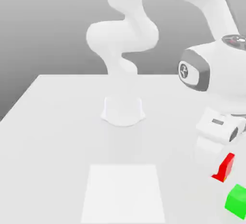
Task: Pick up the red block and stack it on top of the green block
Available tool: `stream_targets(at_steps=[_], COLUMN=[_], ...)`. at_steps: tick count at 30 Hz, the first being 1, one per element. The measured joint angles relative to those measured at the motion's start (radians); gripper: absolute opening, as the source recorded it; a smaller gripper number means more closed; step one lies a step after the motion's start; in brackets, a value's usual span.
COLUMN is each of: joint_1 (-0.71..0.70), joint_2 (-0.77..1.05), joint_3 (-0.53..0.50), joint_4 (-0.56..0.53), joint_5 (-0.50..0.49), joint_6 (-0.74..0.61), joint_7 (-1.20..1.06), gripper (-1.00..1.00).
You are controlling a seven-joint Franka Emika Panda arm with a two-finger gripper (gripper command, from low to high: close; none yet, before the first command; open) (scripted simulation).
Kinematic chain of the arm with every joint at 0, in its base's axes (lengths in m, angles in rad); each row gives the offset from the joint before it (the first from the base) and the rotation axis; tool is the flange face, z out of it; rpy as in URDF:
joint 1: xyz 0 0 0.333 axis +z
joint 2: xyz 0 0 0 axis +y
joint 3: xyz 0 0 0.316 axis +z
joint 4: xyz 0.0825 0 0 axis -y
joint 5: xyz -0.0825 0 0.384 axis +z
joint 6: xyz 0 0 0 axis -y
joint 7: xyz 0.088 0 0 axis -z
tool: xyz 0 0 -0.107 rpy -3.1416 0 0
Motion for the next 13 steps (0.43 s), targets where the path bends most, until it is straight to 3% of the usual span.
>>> stream_targets(at_steps=[5,9,10,13], joint_1=[0.062,0.103,0.109,0.109], joint_2=[0.060,0.185,0.205,0.205], joint_3=[0.003,-0.036,-0.044,-0.044], joint_4=[0.092,0.114,0.116,0.116], joint_5=[-0.070,-0.136,-0.146,-0.146], joint_6=[-0.043,0.055,0.073,0.073], joint_7=[0.070,0.120,0.128,0.128], gripper=[-1.00,-1.00,1.00,1.00])
